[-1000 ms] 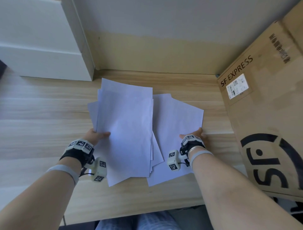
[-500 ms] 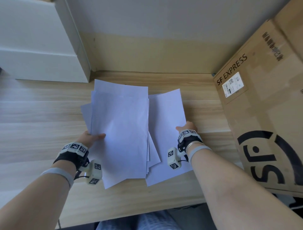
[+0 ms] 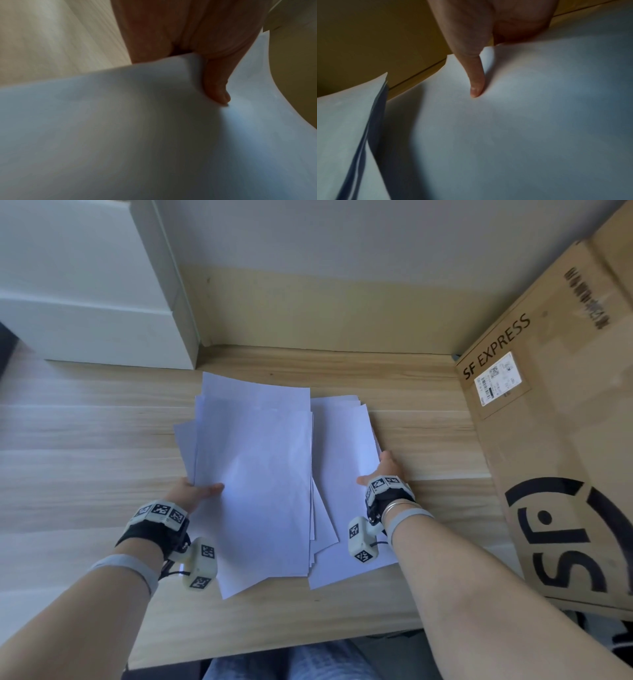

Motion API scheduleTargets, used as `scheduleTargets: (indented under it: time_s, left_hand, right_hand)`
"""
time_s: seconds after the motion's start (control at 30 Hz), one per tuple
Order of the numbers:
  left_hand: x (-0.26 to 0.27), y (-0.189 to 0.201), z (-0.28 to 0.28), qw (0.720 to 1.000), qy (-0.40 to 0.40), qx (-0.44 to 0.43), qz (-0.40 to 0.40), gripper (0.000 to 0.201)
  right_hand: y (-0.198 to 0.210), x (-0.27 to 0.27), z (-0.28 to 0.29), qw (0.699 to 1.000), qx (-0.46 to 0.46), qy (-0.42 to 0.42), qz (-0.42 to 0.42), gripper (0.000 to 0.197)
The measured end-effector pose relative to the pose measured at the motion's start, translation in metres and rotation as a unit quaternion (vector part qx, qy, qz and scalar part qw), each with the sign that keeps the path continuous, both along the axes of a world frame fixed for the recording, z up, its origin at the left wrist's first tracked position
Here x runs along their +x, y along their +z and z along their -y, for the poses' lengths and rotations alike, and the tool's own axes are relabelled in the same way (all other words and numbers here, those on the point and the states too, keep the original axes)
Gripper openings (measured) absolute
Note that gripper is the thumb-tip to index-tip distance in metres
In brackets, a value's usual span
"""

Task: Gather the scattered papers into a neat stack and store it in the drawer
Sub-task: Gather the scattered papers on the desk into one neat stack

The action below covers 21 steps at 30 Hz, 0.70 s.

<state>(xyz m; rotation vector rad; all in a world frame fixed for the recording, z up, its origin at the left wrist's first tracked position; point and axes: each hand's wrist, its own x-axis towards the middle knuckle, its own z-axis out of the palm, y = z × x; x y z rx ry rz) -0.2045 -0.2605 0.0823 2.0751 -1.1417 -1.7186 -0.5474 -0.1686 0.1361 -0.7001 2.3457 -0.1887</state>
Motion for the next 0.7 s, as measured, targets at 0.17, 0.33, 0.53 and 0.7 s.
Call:
scheduleTargets:
  time_s: [0.17,0.33,0.53,0.7]
  left_hand:
    - [-0.006,0.008,0.001,1.0,-0.01,0.003,0.009,0.053]
    - [-0.012,0.008,0.005,0.999,-0.028,0.002,0.035,0.056]
    - [-0.021,0.016,0.007,0.996,-0.059,0.008,0.06,0.058]
    - [-0.026,0.022,0.007,0.992,-0.085,0.01,0.09,0.059]
  right_hand:
    - [0.006,-0.005,-0.006,0.997,-0.045,-0.056,0.033,0.062]
    - [0.015,-0.023,-0.011,0.996,-0.059,-0.068,-0.009,0.029]
    - [0.031,-0.05,-0.016,0.982,-0.14,-0.123,-0.037,0.026]
    - [0.046,-0.067,-0.011,0.967,-0.2,-0.156,-0.027,0.025]
